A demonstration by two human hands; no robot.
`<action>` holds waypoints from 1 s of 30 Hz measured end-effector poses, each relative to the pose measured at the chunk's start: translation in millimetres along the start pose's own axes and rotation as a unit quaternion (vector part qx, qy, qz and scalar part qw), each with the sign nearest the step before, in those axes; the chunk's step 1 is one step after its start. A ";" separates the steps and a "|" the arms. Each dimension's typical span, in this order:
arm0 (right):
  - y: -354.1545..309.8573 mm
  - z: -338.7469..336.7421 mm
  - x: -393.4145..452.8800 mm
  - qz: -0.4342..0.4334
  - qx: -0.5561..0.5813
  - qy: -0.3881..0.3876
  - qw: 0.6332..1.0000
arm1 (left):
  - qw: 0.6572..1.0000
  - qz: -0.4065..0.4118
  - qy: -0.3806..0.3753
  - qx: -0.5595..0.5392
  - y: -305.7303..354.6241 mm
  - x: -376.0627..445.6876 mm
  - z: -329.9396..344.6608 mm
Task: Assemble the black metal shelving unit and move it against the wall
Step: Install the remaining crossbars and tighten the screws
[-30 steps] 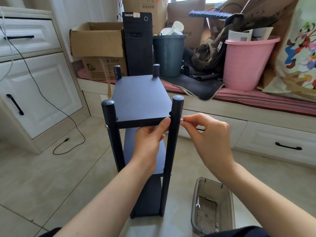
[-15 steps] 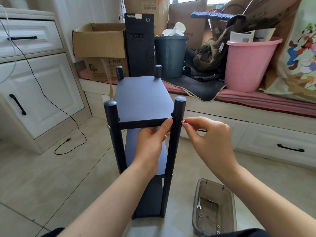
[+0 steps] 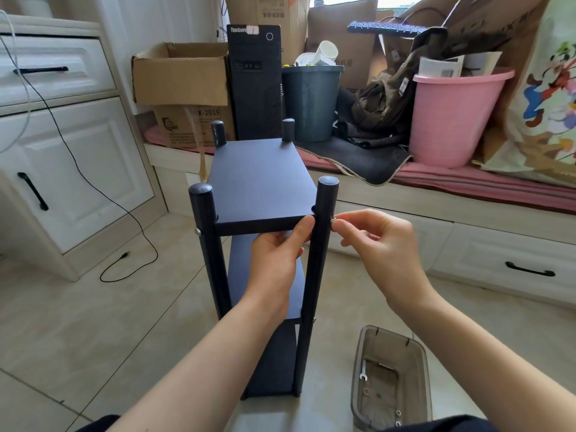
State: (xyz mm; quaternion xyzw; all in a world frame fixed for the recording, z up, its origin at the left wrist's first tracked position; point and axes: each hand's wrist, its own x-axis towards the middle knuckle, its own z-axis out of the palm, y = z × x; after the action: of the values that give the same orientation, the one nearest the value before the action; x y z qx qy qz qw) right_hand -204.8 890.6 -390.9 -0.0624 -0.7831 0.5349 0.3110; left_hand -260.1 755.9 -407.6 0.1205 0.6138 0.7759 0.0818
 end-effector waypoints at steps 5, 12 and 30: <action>-0.7 2.1 -0.2 -0.017 0.013 0.007 1.000 | 1.000 0.001 0.000 0.000 -0.2 0.9 0.1; 2.1 5.0 0.8 -0.046 -0.031 0.017 0.998 | 1.000 -0.001 0.003 -0.003 -2.0 2.0 -1.0; 9.9 15.1 4.5 0.133 0.182 -0.144 0.964 | 0.968 0.035 -0.058 0.243 16.5 -12.7 -44.9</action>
State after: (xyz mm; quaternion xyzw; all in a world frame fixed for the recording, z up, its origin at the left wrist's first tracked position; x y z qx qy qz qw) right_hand -219.1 884.7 -401.2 -0.0306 -0.6938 0.7081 0.1274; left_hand -260.5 706.7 -402.4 0.2033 0.7732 0.5978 0.0582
